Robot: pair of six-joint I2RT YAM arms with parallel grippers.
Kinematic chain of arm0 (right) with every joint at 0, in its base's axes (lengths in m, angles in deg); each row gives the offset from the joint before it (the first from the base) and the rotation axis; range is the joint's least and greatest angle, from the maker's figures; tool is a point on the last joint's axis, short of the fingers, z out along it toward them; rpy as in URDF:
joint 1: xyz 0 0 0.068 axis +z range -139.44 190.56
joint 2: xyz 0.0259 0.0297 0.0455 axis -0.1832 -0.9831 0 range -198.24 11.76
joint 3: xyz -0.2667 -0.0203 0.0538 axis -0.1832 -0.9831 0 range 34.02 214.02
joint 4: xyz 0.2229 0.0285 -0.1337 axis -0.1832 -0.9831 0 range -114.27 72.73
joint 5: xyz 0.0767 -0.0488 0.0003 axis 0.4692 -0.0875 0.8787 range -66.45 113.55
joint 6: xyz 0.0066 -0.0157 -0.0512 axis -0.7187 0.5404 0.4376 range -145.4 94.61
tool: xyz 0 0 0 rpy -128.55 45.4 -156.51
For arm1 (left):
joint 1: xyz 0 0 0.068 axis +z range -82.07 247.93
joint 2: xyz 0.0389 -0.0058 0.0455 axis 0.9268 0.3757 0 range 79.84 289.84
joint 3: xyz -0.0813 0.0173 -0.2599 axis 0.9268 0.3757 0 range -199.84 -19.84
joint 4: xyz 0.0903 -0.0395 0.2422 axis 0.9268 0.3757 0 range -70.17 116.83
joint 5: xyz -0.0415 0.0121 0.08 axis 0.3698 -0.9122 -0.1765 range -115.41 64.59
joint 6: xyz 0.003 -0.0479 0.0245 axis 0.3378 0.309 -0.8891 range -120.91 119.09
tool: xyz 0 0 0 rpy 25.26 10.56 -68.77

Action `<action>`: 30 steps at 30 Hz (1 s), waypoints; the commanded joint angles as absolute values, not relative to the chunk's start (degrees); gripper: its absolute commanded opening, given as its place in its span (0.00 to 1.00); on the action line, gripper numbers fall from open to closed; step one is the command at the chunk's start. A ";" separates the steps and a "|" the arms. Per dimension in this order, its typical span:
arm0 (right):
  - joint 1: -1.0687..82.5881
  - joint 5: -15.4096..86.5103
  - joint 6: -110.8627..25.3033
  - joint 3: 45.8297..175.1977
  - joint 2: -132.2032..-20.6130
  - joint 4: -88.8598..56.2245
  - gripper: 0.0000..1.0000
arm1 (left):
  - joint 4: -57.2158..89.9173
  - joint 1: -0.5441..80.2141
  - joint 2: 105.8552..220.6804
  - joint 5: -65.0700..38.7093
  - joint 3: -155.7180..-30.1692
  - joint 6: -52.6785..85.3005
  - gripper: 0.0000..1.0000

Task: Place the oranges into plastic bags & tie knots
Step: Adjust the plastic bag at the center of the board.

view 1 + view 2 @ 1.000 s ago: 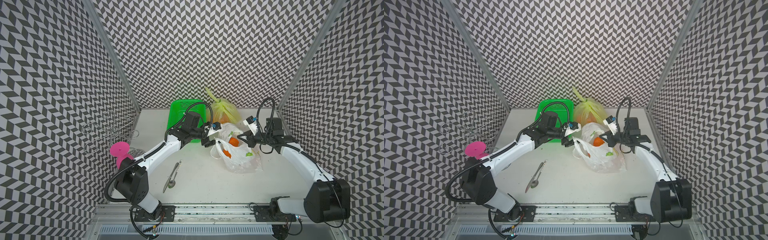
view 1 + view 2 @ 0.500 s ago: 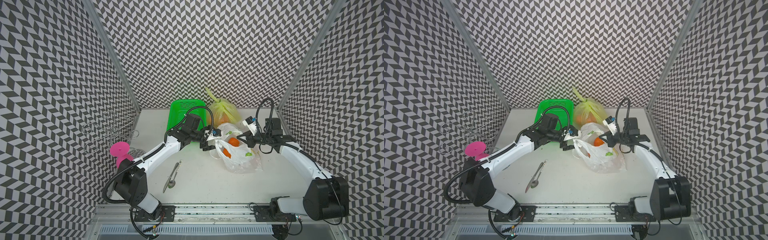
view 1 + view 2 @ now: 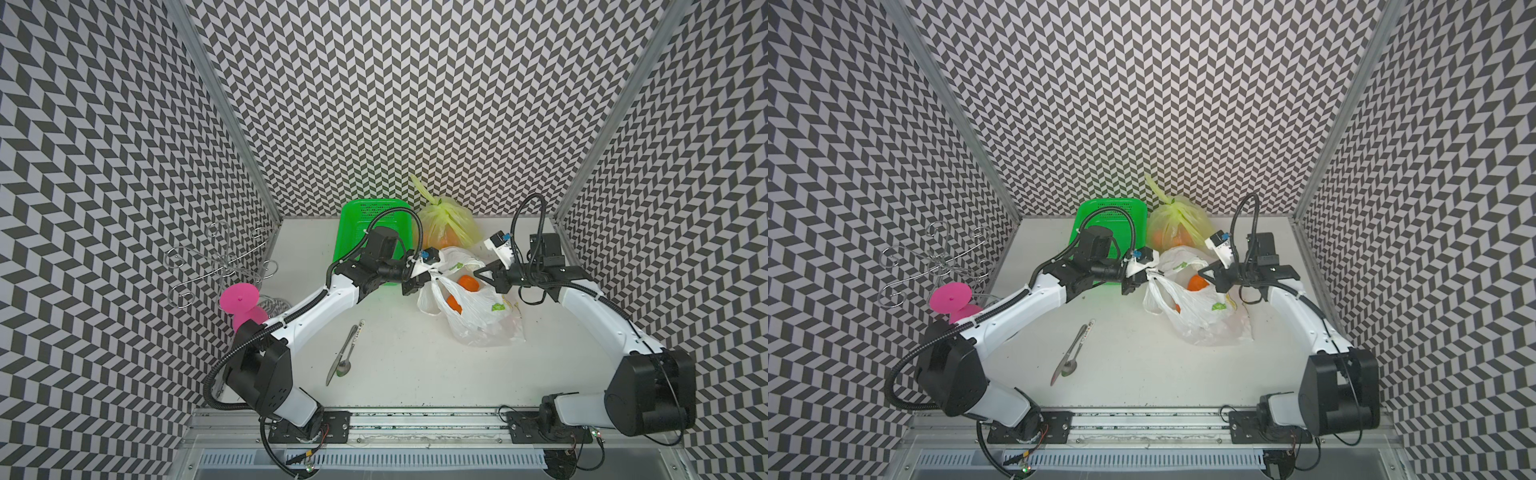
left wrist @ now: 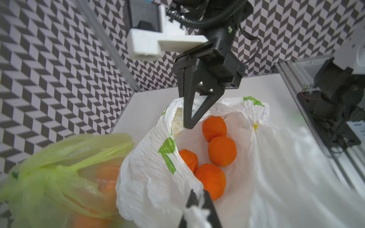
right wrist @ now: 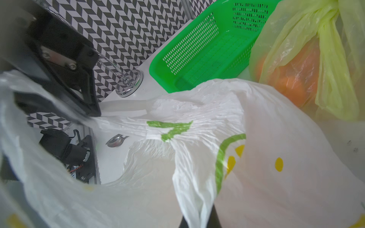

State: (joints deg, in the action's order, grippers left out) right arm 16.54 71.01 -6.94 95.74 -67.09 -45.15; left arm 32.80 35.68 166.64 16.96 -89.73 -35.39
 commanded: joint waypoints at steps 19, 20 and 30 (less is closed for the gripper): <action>29.33 74.36 15.88 102.25 -53.43 -55.88 0.97 | 28.35 40.30 156.18 14.04 -82.96 -6.38 0.00; 30.82 75.37 17.72 101.34 -52.56 -57.07 0.97 | 28.34 40.34 156.42 13.80 -82.94 -6.66 0.00; 48.94 73.62 22.23 104.26 -54.66 -62.19 0.99 | 29.70 40.34 157.84 13.35 -84.78 -8.99 0.00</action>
